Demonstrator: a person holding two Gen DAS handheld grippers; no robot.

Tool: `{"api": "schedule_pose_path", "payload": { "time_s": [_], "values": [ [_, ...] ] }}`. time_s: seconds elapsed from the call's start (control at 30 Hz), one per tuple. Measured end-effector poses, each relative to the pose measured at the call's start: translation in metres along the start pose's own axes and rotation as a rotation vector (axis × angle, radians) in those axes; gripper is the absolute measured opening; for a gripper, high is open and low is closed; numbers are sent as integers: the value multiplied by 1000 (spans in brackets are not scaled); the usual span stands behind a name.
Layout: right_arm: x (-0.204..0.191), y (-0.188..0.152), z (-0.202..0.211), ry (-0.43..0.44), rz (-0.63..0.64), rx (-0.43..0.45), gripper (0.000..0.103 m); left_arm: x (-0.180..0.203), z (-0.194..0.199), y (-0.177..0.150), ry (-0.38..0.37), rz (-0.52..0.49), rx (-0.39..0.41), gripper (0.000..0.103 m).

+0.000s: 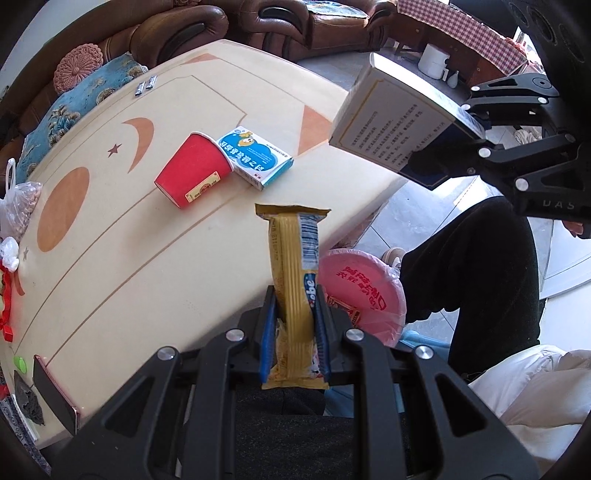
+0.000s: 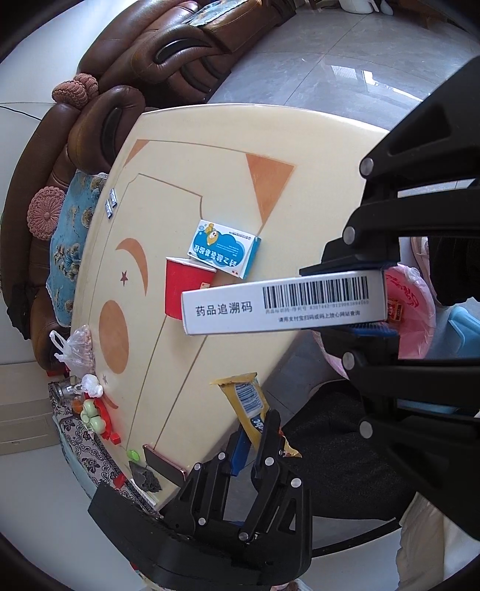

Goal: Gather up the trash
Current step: 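Carry the snack bar with the left tool while the right tool carries the barcode box over the bin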

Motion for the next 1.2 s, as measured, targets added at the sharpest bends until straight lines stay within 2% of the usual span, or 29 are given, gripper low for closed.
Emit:
{"api": "schedule_pose_path", "payload": {
  "time_s": [0.47,0.83,1.2],
  "values": [
    [-35,-57,6,6,18,-36,22,44,-26,-28,-23,-46,-27,20],
    [-42,-89,-18,10,7,-78,22,55,-62,-54,-31,-68,-92,20],
    [-50,-115,-57,6,20,-118,22,56,-114,-76,-89,-37,-161,20]
  ]
}}
Point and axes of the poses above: each gripper's, at about its wrist camera, not at the fingertips, and z roughly against the way its jaws point, x to its right, y to its top, the point moved 10 cm from there along -z, roughly the way its jaws point, and after that the axes turned 8 degrees about -y, right-handed, at the moved point
